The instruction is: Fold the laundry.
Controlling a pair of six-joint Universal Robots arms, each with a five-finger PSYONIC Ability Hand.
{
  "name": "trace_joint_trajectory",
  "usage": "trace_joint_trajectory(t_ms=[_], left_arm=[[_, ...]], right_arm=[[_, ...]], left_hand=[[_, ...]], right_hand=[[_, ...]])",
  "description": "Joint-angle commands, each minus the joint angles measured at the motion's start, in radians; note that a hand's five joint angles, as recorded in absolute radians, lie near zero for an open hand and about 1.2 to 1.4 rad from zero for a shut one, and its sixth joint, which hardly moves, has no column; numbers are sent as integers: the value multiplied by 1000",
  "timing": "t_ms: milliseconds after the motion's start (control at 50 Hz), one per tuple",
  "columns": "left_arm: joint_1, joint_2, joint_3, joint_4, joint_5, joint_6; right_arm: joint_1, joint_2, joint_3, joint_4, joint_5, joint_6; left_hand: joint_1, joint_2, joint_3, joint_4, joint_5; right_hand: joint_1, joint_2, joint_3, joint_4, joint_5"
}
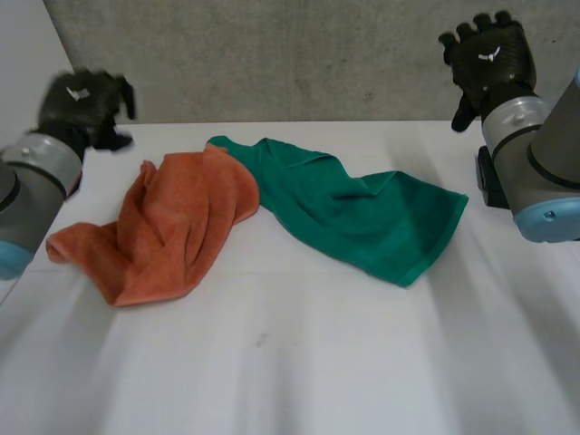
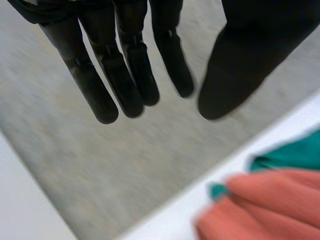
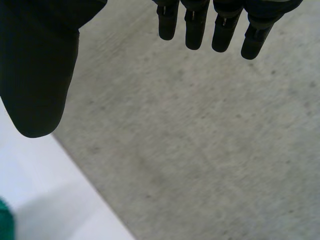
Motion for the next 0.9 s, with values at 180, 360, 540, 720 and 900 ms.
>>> trace_joint_trajectory(t_ms=[180, 360, 540, 720, 900], left_arm=[[41, -250, 8, -216, 166, 301], [29, -387, 85, -109, 117, 372], [90, -340, 157, 17, -81, 364], [183, -343, 300, 158, -367, 405], [136, -357, 260, 55, -255, 405]], right_arm=[[-48, -2, 224, 198, -148, 113], [-68, -4, 355, 86, -155, 93], [-77, -54, 388, 69, -164, 100], [-50, -97, 416, 120, -187, 101], [-7, -91, 405, 235, -166, 106]], left_hand=[[-599, -623, -625, -641, -641], [95, 71, 68, 52, 53], [540, 516, 513, 497, 498], [540, 516, 513, 497, 498], [173, 148, 146, 130, 130]], right_hand=[[-43, -28, -30, -29, -43], [-43, -28, -30, -29, -43], [-43, -28, -30, -29, -43], [-43, -28, -30, -29, -43], [-43, -28, -30, -29, -43]])
